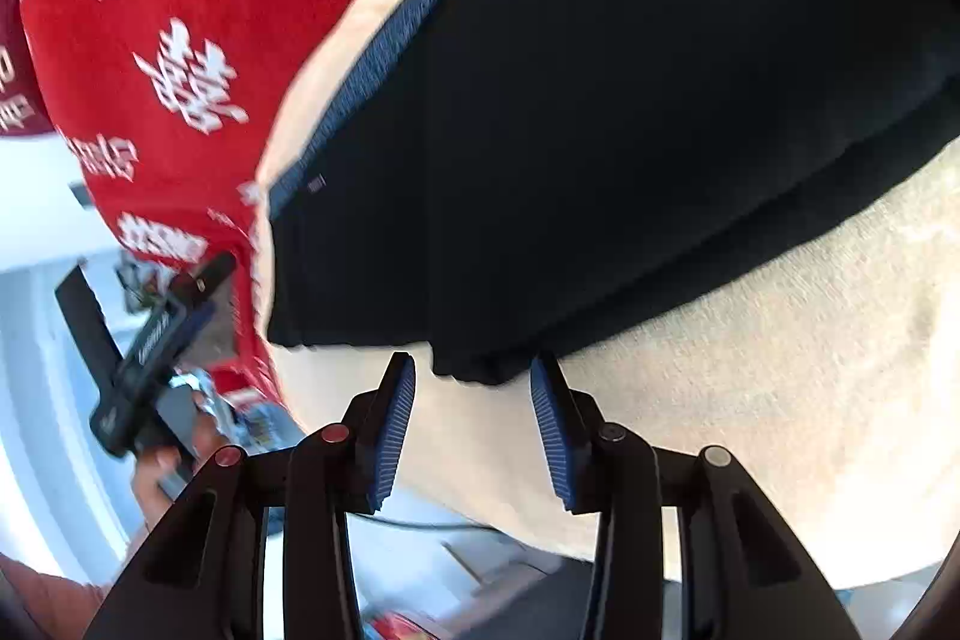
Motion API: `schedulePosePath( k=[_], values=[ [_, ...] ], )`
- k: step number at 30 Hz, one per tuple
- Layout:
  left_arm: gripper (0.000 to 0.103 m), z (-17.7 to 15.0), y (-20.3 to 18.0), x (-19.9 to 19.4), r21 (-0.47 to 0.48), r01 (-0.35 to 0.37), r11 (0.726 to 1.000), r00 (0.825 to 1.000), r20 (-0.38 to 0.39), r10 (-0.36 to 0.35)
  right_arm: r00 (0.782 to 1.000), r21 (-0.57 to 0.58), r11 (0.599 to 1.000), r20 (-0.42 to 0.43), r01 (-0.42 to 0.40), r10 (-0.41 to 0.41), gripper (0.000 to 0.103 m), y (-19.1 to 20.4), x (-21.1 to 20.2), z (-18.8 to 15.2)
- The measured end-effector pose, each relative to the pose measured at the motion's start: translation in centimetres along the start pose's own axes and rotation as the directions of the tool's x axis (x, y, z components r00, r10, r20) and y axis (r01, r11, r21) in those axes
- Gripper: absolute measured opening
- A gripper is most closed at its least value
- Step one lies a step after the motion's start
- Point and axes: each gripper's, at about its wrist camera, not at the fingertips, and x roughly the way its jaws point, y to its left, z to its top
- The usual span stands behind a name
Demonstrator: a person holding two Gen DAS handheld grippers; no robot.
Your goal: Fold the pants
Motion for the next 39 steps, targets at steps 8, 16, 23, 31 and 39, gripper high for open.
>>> schedulePosePath(
  k=[8, 16, 23, 31, 39],
  values=[
    [0.093, -0.6, -9.3, 5.5, 0.132, 0.257, 0.957, 0.959, -0.158, -0.236, 0.996, 0.103, 0.994, 0.086, -0.039, 0.030, 0.044, -2.9, -2.3, 0.4],
    [0.037, -1.6, -11.4, 7.7, 0.146, 0.326, 0.934, 0.923, -0.262, -0.281, 0.985, 0.153, 0.980, 0.132, -0.129, 0.109, 0.008, -3.3, -2.0, 1.9],
    [0.037, -3.7, -12.9, 5.3, 0.232, 0.317, 0.920, 0.930, -0.265, -0.254, 0.991, 0.061, 0.997, 0.128, -0.057, 0.049, 0.005, -1.2, -3.8, 0.4],
    [0.045, -5.0, -13.7, 5.9, 0.287, 0.260, 0.922, 0.957, -0.204, -0.207, 0.995, 0.080, 0.995, 0.066, 0.064, -0.070, 0.005, -4.8, -2.9, 0.3],
    [0.047, -1.2, -13.7, 5.0, 0.215, 0.243, 0.946, 0.960, -0.192, -0.203, 0.972, 0.149, 0.985, 0.203, 0.090, -0.119, 0.035, -6.8, -10.9, 2.8]
  ],
)
